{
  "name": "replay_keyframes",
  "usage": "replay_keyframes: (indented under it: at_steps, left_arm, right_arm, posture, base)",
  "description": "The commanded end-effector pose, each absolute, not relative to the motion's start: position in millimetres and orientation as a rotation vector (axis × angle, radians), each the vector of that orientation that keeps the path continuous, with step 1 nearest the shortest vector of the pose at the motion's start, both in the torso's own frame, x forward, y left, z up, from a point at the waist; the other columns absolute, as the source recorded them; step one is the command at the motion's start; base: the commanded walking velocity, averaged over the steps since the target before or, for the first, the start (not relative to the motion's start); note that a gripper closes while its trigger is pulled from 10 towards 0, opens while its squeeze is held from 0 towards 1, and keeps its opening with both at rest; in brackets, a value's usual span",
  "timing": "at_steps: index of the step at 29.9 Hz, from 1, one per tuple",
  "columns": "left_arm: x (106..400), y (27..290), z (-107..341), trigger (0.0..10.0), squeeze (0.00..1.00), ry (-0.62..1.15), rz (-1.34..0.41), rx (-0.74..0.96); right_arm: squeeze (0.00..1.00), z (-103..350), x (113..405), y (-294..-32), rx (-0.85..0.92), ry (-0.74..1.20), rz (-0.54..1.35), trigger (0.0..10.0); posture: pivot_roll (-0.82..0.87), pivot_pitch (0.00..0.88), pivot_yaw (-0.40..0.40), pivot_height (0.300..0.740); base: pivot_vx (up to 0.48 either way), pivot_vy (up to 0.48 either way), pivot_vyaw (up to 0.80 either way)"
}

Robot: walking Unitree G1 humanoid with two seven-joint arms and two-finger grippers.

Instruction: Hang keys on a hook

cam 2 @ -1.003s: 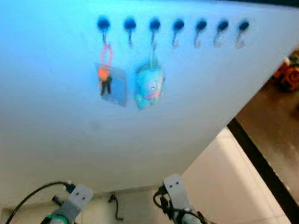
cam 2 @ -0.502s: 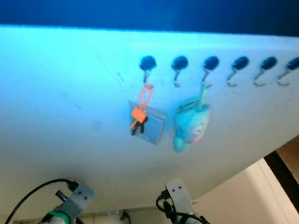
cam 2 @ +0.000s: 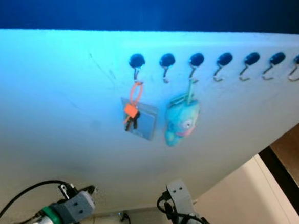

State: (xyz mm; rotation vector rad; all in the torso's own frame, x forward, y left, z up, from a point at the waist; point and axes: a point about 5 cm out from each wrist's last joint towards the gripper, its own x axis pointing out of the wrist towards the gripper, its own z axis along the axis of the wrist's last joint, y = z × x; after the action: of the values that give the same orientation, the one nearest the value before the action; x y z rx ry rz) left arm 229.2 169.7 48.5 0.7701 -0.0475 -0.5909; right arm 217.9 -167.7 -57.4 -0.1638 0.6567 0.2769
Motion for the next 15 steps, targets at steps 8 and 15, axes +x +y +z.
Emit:
replay_keyframes:
  at_steps: [8,15]
  left_arm:
    - [227.2,181.5,166.4,10.0,0.0,-0.575,-0.255,0.943]
    - [204.5,180.6,216.4,10.0,0.0,-0.764,-0.292,1.077]
  right_arm:
    - [0.0,-62.1,212.3,-168.1,-0.182,0.702,0.3,10.0]
    - [0.0,-57.1,223.1,-157.4,-0.202,0.69,0.351,10.0]
  posture:
    - [0.08,0.089,-0.082,0.74]
    - [0.13,0.096,-0.093,0.74]
  base:
    - [0.0,0.0,0.0]
    - [0.0,0.0,0.0]
